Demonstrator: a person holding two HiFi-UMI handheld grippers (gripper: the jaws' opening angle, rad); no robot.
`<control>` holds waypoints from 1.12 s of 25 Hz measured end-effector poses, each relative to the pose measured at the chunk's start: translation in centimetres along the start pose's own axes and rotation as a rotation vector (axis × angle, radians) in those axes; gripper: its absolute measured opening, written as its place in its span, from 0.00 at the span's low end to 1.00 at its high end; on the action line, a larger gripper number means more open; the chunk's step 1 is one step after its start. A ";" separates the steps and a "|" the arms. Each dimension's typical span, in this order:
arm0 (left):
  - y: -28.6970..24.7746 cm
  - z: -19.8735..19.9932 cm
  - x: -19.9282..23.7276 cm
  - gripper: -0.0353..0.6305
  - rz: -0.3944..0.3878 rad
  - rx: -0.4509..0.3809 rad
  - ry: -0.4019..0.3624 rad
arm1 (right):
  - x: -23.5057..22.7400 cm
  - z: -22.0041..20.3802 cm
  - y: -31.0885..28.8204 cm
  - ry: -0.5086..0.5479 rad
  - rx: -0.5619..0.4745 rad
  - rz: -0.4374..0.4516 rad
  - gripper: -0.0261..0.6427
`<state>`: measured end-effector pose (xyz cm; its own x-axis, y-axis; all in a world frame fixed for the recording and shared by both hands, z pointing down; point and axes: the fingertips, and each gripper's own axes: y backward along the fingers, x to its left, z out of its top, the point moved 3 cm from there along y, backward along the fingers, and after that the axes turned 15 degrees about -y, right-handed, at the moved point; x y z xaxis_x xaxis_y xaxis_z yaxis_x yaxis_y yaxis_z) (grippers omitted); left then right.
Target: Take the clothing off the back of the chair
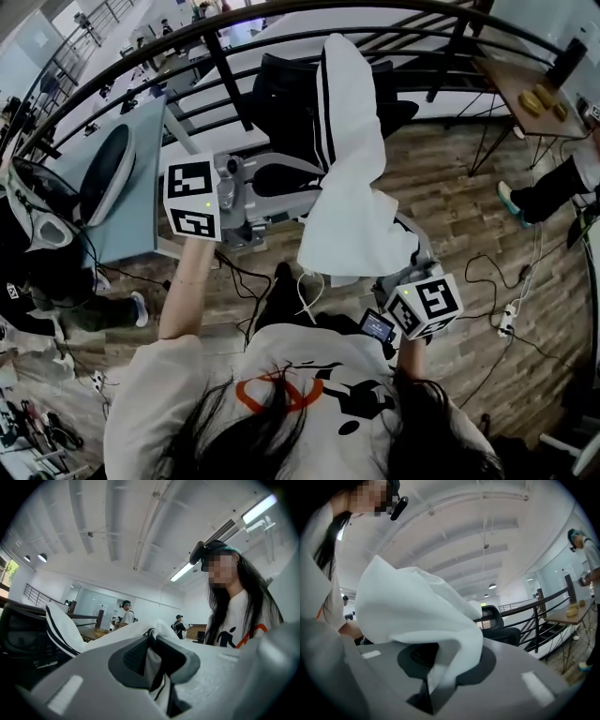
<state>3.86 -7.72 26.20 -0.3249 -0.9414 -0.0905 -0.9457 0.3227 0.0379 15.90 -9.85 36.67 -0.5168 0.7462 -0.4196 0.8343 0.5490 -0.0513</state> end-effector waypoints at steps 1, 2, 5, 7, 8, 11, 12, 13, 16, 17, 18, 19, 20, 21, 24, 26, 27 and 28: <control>0.3 0.1 -0.3 0.13 0.005 -0.002 0.001 | 0.3 0.0 0.0 -0.001 -0.002 0.008 0.21; 0.7 0.3 -0.6 0.13 0.013 -0.004 0.004 | 0.6 -0.1 -0.1 -0.003 -0.004 0.017 0.21; 1.3 0.2 -1.2 0.13 0.032 -0.001 0.022 | 1.1 -0.5 -0.3 -0.010 0.005 0.036 0.21; 1.3 -0.1 -1.4 0.13 0.047 0.003 0.032 | 1.1 -0.7 -0.4 -0.007 0.015 0.046 0.21; 1.4 -0.2 -1.5 0.13 0.056 0.002 0.039 | 1.1 -0.7 -0.4 -0.004 0.019 0.051 0.21; 2.1 -0.5 -1.8 0.13 0.079 -0.015 0.063 | 1.4 -0.8 -0.4 0.001 0.031 0.061 0.21; 2.5 -0.7 -2.1 0.13 0.085 -0.020 0.070 | 1.7 -0.9 -0.5 0.004 0.034 0.064 0.21; 2.9 -0.8 -2.3 0.13 0.091 -0.023 0.076 | 2.0 -1.1 -0.6 0.007 0.037 0.068 0.21; 4.9 -1.6 -3.2 0.13 0.114 -0.019 0.094 | 3.5 -2.2 -1.1 0.016 0.051 0.075 0.21; 5.7 -1.9 -3.4 0.13 0.123 -0.017 0.102 | 4.0 -2.7 -1.4 0.017 0.058 0.075 0.21; 6.5 -2.1 -3.6 0.13 0.133 -0.018 0.111 | 4.5 -3.1 -1.6 0.017 0.065 0.074 0.21; 7.3 -2.3 -3.9 0.13 0.141 -0.020 0.119 | 5.0 -3.5 -1.8 0.017 0.070 0.075 0.21; 8.1 -2.4 -4.1 0.13 0.150 -0.022 0.126 | 5.6 -3.8 -2.1 0.015 0.073 0.076 0.21; 8.9 -2.5 -4.4 0.13 0.160 -0.022 0.131 | 6.2 -4.1 -2.3 0.014 0.076 0.077 0.21; 11.4 -3.2 -5.4 0.13 0.195 0.002 0.149 | 8.3 -5.2 -2.7 0.009 0.088 0.076 0.21; 12.9 -3.7 -6.3 0.13 0.207 0.007 0.167 | 9.7 -6.2 -2.9 0.002 0.099 0.076 0.21; 13.8 -4.0 -6.8 0.13 0.212 0.003 0.177 | 10.4 -6.8 -3.1 -0.004 0.106 0.077 0.21; 14.7 -4.2 -7.3 0.13 0.220 -0.001 0.187 | 11.2 -7.4 -3.3 -0.011 0.114 0.078 0.21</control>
<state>-7.68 3.54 31.58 -0.5157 -0.8503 0.1050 -0.8524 0.5215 0.0370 5.98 -0.51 38.86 -0.4481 0.7804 -0.4360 0.8884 0.4430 -0.1203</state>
